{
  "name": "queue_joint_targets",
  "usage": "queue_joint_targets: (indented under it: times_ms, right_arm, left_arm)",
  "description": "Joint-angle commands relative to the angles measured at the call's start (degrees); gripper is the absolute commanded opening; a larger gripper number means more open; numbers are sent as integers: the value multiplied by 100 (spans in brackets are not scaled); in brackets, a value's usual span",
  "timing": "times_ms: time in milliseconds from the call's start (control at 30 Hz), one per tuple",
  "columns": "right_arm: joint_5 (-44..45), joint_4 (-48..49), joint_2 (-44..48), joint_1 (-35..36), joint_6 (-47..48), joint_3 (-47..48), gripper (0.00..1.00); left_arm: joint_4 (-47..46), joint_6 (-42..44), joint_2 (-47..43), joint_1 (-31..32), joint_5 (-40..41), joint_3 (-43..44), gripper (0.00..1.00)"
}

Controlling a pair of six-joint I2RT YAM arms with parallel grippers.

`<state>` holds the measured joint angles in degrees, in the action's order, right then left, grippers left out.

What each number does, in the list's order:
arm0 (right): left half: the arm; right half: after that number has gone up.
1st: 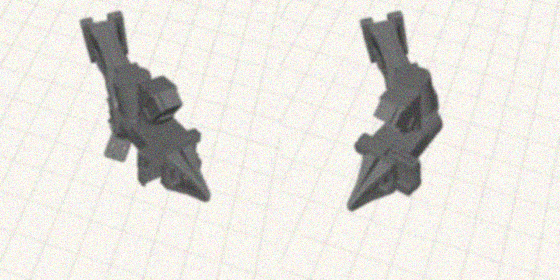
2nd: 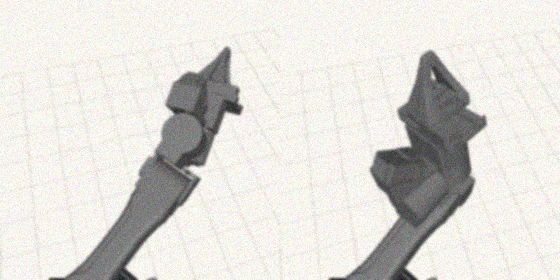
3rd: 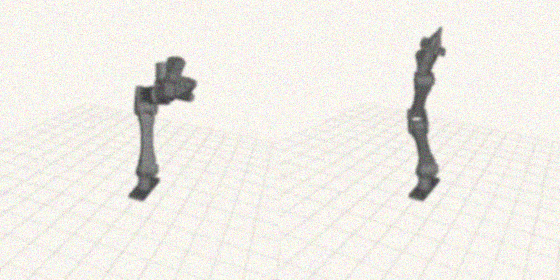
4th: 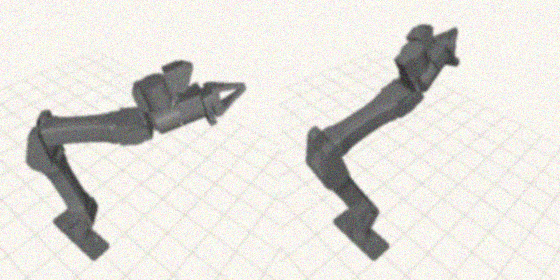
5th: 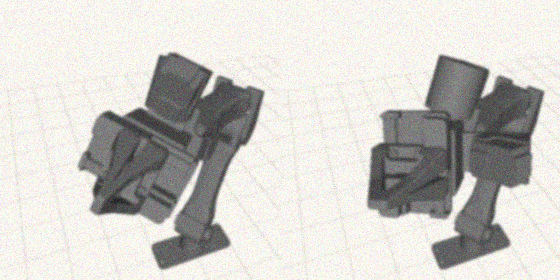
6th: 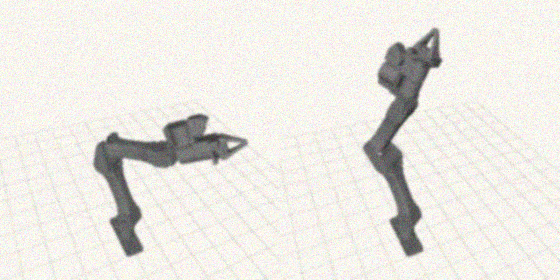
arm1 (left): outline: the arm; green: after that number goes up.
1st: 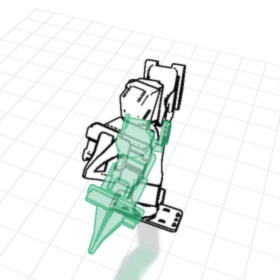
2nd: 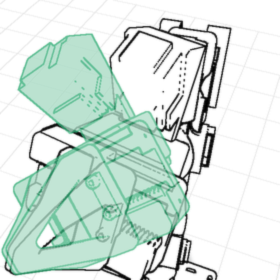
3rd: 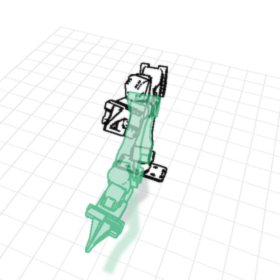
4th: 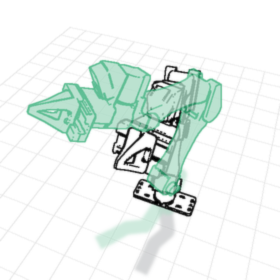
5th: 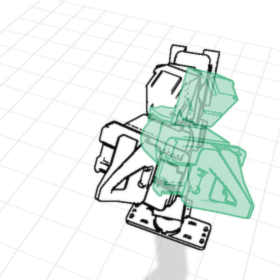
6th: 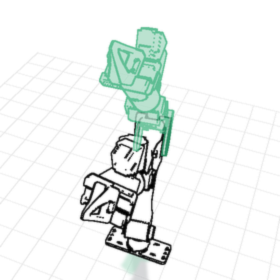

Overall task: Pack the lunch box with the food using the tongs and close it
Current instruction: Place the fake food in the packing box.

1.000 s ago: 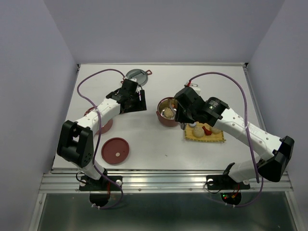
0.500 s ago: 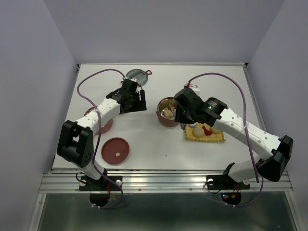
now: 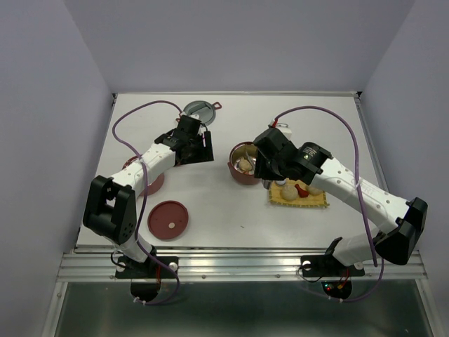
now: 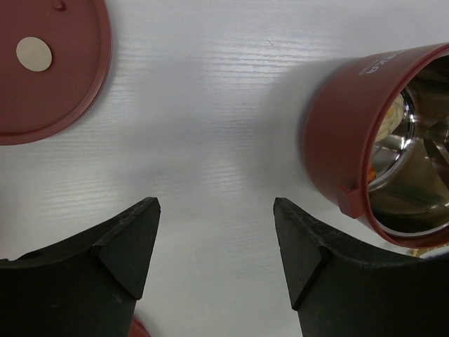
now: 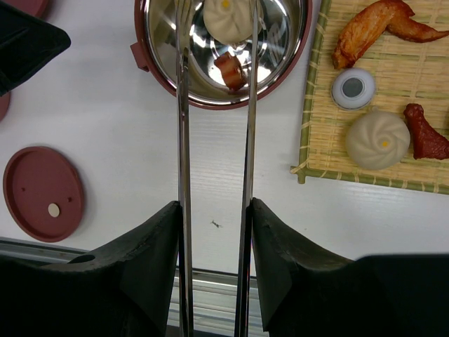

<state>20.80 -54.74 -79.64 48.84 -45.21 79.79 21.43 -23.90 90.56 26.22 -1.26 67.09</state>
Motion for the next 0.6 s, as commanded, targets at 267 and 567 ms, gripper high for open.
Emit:
queue_joint_targets:
  times_ms: [267, 567]
  right_arm:
    - [477, 201, 422, 38, -111, 291, 47]
    - [1250, -510, 958, 38, -453, 520, 46]
  left_arm:
    - [10, 17, -267, 15, 64, -47, 77]
    - [10, 26, -197, 24, 64, -3, 77]
